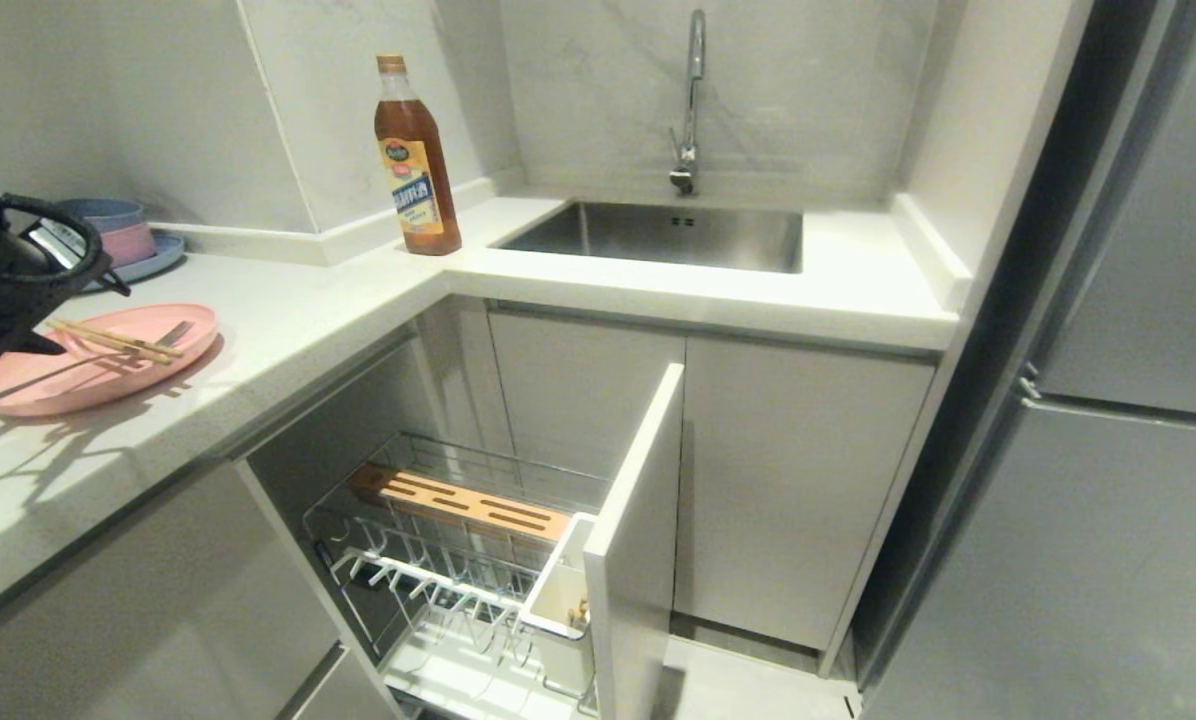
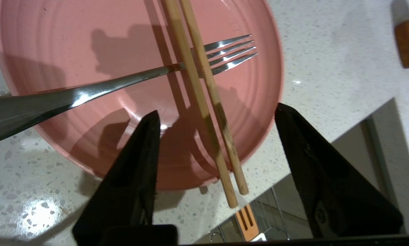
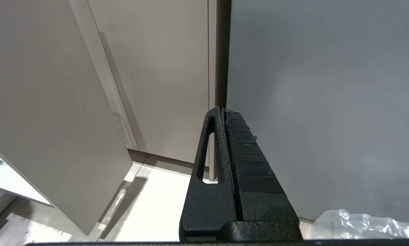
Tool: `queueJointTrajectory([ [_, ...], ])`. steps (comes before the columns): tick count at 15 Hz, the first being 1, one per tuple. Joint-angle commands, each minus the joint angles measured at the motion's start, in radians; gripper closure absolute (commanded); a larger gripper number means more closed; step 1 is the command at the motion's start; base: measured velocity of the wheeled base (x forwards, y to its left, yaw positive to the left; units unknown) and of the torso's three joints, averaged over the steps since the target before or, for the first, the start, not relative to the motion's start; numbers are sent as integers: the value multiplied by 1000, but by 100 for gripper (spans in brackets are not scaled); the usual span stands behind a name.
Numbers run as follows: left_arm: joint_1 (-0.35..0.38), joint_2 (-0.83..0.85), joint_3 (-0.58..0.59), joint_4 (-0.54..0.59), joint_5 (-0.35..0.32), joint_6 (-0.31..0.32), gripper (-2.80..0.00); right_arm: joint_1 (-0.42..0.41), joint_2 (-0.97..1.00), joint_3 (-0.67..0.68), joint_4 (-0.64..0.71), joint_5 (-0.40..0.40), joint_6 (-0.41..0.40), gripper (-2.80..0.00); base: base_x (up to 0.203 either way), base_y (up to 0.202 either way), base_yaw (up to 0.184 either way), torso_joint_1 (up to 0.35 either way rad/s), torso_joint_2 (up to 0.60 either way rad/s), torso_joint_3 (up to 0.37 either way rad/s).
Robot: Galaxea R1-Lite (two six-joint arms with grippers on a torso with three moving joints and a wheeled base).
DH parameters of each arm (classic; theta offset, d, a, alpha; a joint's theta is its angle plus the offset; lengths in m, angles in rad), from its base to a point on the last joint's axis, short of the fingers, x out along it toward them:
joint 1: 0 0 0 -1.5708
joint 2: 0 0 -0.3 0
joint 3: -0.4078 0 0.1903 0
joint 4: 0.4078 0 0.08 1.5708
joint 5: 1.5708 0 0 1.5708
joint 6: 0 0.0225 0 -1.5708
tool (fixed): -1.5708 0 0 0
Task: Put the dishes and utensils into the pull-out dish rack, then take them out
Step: Pick up the chopsticks and place it in the cupboard
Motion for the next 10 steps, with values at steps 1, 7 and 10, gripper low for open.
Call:
queueJointTrajectory([
  [1,0,30,0,5,14,-3,-280,0,1,0,0,0,0,0,0,0,0,0,0,0],
  [7,-7,71,-1,-3,52,31,-280,0,1,0,0,0,0,0,0,0,0,0,0,0],
  [10,-7,82,0,-5,54,52,-280,0,1,0,0,0,0,0,0,0,0,0,0,0],
])
